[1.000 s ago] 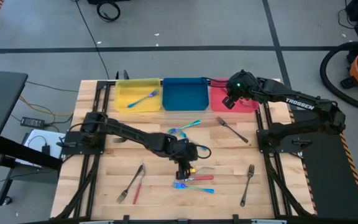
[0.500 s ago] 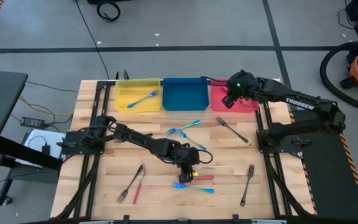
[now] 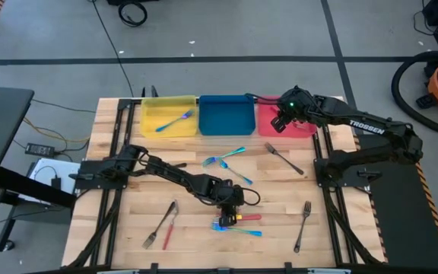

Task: Sort silverware by color (type)
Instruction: Put the pink fork into the pink bin

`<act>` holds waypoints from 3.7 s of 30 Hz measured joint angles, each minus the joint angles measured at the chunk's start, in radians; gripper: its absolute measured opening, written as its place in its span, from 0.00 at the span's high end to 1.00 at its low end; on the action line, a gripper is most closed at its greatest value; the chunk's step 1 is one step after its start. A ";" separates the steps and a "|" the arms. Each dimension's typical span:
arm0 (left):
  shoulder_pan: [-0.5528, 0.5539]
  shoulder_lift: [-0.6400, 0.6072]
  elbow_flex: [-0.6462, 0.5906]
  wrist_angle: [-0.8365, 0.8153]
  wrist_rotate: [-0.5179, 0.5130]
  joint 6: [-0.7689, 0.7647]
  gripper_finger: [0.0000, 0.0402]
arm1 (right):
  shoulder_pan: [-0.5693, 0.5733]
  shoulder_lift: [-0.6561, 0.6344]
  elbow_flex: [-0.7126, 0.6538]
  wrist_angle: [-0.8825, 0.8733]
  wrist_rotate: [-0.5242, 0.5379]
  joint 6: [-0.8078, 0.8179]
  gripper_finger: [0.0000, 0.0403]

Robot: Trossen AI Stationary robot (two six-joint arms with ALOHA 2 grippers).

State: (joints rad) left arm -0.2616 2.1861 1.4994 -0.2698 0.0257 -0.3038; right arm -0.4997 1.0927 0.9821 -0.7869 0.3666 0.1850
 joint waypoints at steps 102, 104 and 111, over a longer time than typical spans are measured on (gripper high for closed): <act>0.723 -0.182 -0.001 0.847 0.477 0.187 0.93 | -0.058 -0.096 0.000 0.569 -0.429 -0.257 0.66; 0.720 -0.182 -0.001 0.847 0.478 0.187 0.93 | -0.058 -0.087 0.000 0.597 -0.445 -0.236 0.66; 0.710 -0.182 -0.001 0.843 0.490 0.186 0.93 | -0.058 -0.047 0.000 0.635 -0.446 -0.173 0.66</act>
State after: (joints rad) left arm 0.4483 2.0045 1.4986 0.5728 0.5153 -0.1177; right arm -0.5575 1.0454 0.9821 -0.1515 -0.0795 0.0124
